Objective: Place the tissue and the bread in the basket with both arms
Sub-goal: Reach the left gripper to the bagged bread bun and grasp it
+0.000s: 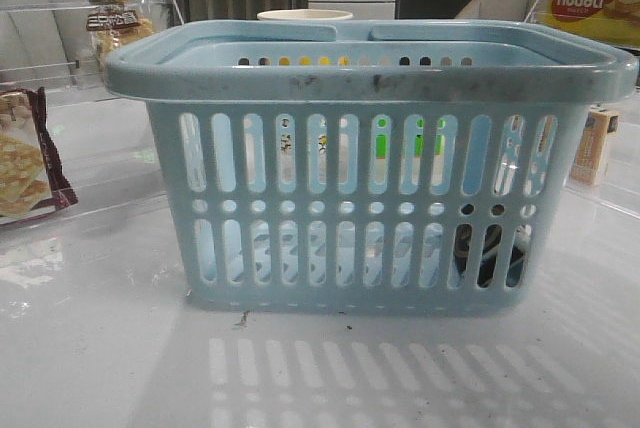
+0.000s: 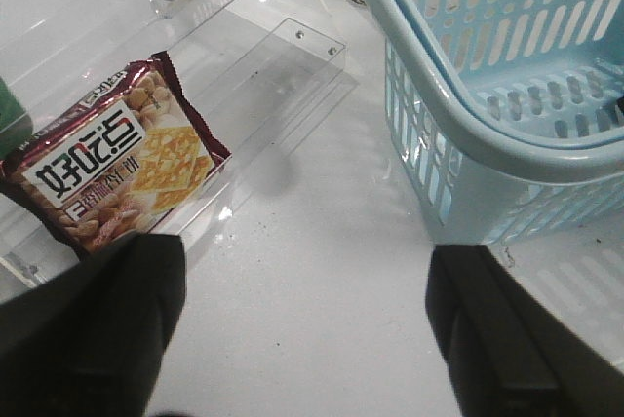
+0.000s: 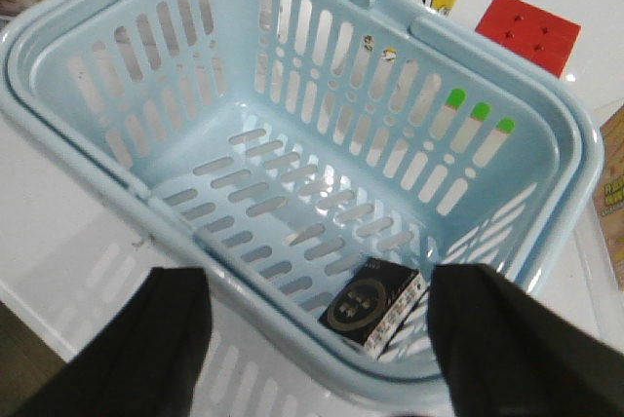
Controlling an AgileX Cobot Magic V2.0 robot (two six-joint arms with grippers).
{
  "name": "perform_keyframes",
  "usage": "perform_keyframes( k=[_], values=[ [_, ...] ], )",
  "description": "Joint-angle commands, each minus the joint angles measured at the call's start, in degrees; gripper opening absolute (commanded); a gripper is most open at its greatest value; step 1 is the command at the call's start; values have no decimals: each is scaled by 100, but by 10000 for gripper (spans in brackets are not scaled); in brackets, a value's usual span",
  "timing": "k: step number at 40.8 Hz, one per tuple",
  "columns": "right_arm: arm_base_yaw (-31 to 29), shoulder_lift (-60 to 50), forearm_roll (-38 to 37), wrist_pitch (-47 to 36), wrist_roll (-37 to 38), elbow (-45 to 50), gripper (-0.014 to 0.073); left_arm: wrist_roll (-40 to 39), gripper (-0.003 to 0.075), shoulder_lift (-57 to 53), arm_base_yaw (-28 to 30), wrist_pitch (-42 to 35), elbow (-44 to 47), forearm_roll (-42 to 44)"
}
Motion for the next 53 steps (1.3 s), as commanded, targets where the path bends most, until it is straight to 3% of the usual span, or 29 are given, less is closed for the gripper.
perform_keyframes(
  k=[1, 13, 18, 26, 45, 53],
  values=[
    [-7, -449, -96, -514, -41, 238, 571, -23, 560, 14, -45, -586, -183, -41],
    [-7, -662, -96, -328, -41, 522, 571, -23, 591, 582, -45, -999, -342, -190],
    [-7, -648, -96, -264, -41, 522, 571, -23, 660, 1235, -45, -999, -792, -177],
    [-7, -648, -96, -259, -41, 522, 571, -23, 665, 2529, 215, -987, -1871, -163],
    [-7, -648, -96, -259, -41, 522, 571, -57, 564, 5452, 1063, -1065, -4428, -332],
    [-7, -648, -96, -259, -41, 522, 571, -57, 509, 6276, 1151, -1631, -4988, -391]
  ],
)
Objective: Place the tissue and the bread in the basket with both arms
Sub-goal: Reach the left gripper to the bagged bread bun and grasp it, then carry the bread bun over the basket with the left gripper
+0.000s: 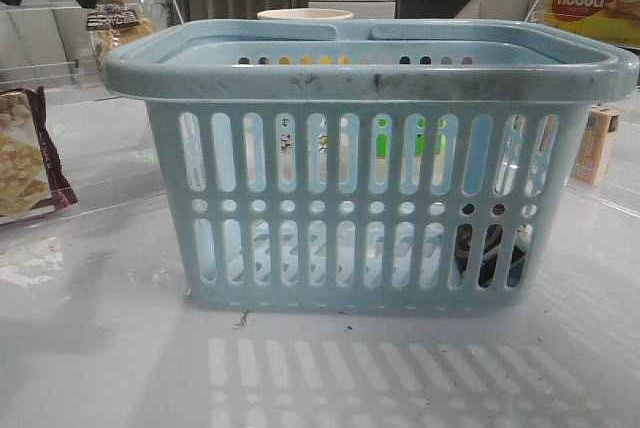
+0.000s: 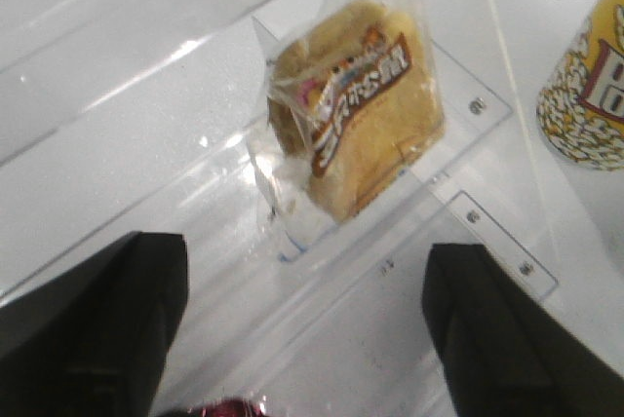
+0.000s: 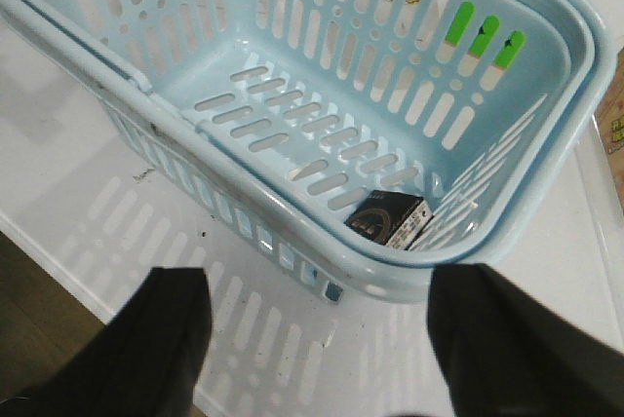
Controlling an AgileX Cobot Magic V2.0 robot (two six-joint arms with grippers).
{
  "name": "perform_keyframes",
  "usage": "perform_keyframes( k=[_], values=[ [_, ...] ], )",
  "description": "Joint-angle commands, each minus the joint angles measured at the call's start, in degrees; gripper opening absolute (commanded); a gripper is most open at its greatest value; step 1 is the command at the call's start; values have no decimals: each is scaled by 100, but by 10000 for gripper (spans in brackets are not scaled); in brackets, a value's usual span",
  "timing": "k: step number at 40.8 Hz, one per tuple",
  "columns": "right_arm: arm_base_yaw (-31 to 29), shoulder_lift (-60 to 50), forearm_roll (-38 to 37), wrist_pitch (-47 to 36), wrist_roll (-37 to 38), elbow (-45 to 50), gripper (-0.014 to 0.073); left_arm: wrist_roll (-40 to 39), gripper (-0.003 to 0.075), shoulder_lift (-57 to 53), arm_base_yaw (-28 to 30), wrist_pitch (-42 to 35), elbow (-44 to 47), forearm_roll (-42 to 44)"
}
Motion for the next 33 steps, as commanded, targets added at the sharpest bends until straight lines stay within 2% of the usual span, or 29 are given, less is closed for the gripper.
perform_keyframes(
  k=[1, 16, 33],
  values=[
    [-7, -28, -96, -397, -41, -156, 571, -57, 502, 56, 4, -751, -437, -97],
    [-7, -28, -96, -397, -41, -156, 571, -57, 405, 742, 4, -2259, -556, -97],
    [-7, -28, -96, -397, -41, -156, 571, -57, 151, 639, -9, -2258, -556, -210]
  ],
)
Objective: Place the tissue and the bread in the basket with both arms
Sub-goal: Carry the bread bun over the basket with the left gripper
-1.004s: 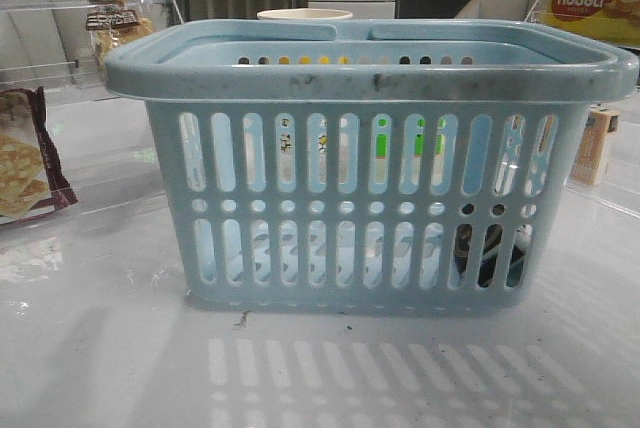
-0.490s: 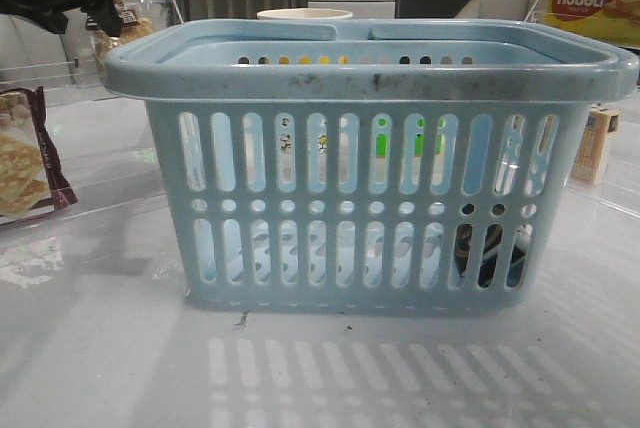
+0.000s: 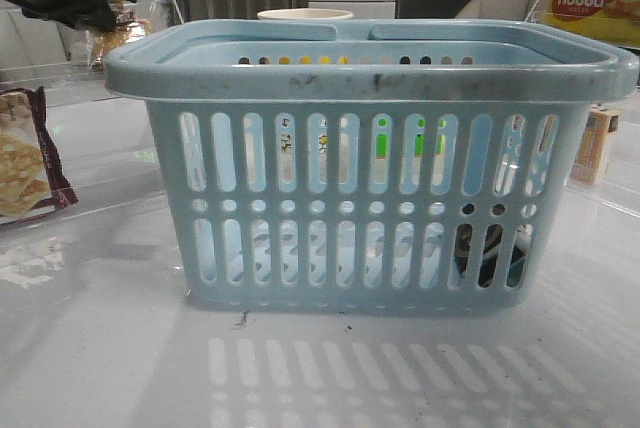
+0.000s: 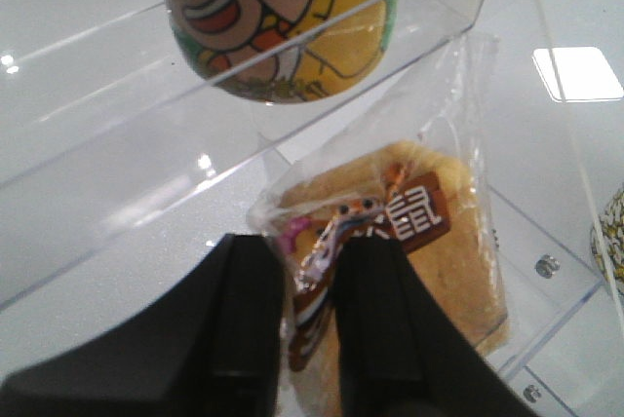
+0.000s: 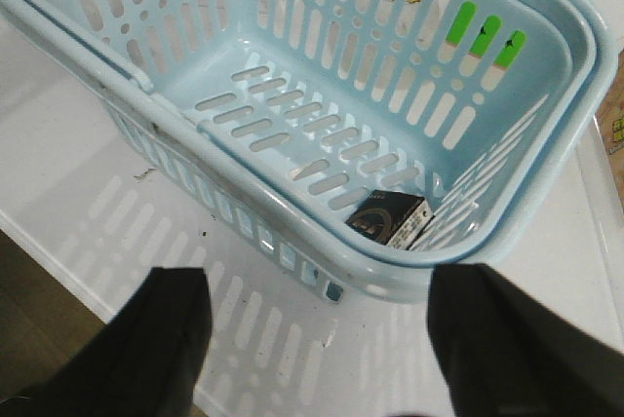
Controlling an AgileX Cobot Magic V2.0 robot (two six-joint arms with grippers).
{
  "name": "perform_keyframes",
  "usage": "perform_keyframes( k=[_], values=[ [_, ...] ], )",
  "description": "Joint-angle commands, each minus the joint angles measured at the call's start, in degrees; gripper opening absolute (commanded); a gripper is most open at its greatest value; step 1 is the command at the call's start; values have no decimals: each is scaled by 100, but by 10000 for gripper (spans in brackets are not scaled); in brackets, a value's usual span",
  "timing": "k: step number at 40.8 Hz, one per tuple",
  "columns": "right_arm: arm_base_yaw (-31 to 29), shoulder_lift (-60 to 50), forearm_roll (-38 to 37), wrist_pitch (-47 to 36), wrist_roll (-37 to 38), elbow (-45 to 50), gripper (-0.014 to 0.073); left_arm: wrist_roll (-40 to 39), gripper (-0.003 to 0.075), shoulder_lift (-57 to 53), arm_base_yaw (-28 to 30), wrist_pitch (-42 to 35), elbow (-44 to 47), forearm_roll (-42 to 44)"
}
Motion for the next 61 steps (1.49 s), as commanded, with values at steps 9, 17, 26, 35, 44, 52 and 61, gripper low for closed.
perform_keyframes(
  k=[9, 17, 26, 35, 44, 52, 61],
  values=[
    [-7, -28, -96, -397, -32, -156, 571, -57, 90, -1161, -69, 524, -210, -256],
    [-7, -28, -96, -397, -32, -156, 571, 25, 90, -2002, -166, 1407, -219, -256],
    [-7, -28, -96, -397, -32, -156, 571, 851, 90, -2955, -562, 2500, -219, -256],
    [-7, -28, -96, -397, -32, -156, 571, 1276, 90, -3391, -1449, 3193, -219, -256],
    [-7, -28, -96, -397, -32, -156, 571, 1276, 90, -3138, -2455, 3501, -219, -269],
    [-7, -28, -96, -397, -32, -156, 571, 1276, 90, -2637, -3039, 3476, -219, -269],
    [-7, -28, -96, -397, -32, -156, 571, 1276, 90, -1946, -3228, 3313, -219, -283]
  ],
)
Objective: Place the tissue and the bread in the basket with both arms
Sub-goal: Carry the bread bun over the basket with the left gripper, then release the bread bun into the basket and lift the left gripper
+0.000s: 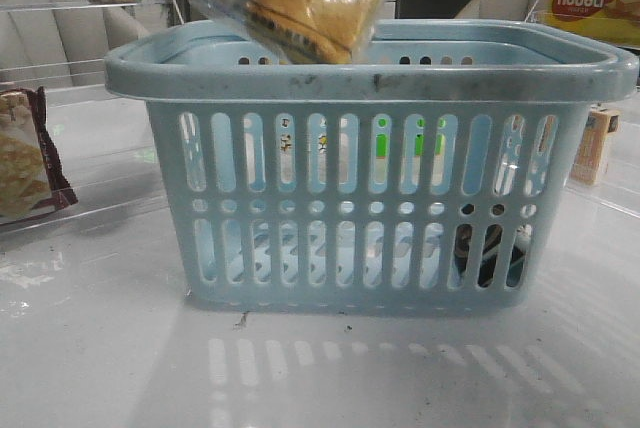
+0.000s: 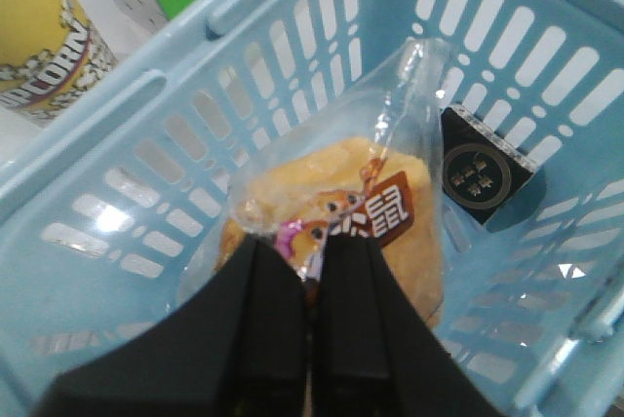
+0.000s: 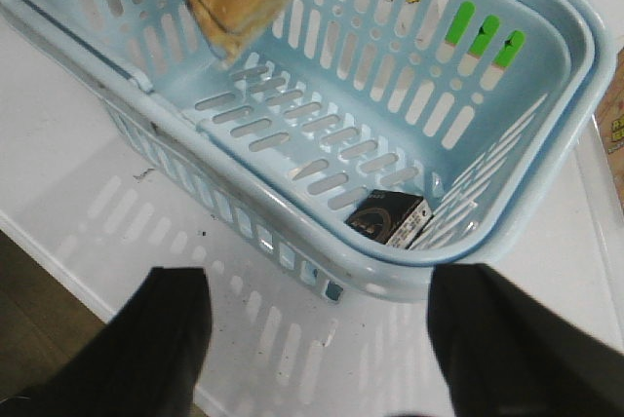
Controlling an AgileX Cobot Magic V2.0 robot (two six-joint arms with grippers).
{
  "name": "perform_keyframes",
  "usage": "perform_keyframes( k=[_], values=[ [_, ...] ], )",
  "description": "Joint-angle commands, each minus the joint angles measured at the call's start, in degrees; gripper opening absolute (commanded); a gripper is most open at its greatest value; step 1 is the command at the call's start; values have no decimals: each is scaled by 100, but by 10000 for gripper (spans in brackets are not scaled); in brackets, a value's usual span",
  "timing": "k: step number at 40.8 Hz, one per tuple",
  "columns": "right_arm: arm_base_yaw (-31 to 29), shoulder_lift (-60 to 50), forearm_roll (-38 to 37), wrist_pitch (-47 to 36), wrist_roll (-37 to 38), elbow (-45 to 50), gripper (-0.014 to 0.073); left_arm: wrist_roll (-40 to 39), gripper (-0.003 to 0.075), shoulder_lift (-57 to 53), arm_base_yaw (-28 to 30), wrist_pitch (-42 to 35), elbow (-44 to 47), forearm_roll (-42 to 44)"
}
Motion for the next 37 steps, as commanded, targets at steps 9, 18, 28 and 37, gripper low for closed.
perform_keyframes(
  k=[9, 18, 28, 37],
  values=[
    [-7, -28, -96, -397, -32, -156, 571, 6, 254, 321, -35, -540, -206, -101],
    [-7, -28, -96, -397, -32, -156, 571, -30, 464, 104, -14, -252, -206, -101],
    [-7, -28, -96, -397, -32, -156, 571, -71, 455, -803, -16, 447, -131, -177],
    [-7, -28, -96, -397, -32, -156, 571, -71, 455, -2055, -29, 473, 729, -423]
  ],
)
